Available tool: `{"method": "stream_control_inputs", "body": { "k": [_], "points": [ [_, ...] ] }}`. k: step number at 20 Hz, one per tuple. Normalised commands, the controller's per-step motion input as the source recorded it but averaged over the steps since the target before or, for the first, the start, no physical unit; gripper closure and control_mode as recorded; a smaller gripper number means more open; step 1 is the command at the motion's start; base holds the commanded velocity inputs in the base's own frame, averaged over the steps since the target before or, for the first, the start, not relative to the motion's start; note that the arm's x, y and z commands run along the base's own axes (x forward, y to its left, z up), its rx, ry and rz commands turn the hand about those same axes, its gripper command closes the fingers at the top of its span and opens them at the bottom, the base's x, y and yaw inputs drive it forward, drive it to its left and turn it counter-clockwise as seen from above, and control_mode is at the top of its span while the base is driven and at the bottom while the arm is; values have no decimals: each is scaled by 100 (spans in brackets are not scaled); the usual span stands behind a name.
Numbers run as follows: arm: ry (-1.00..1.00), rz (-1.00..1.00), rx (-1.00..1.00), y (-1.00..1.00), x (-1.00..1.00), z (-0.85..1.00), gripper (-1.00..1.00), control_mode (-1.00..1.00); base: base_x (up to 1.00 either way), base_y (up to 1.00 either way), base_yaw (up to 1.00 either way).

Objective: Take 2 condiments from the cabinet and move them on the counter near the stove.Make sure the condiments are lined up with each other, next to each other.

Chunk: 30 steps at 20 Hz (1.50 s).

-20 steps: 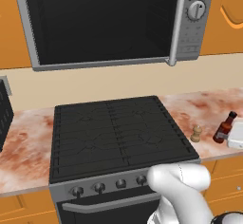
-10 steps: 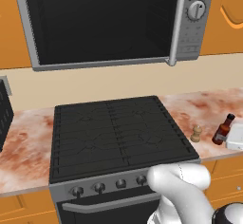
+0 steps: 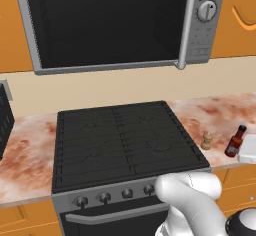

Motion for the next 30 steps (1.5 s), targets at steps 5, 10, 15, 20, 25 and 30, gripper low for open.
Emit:
{"method": "stream_control_inputs", "body": {
  "k": [5,10,15,20,25,30],
  "points": [
    [1,0,-6,-2,5,-13,100,-100,0,0,0],
    [3,0,-1,0,12,-2,100,-100,0,0,0],
    [0,0,0,0,12,-4,100,-100,0,0,0],
    [0,0,0,0,12,-11,100,-100,0,0,0],
    [0,0,-2,0,16,-14,100,-100,0,0,0],
    [0,0,0,0,18,-8,100,-100,0,0,0]
  ]
}}
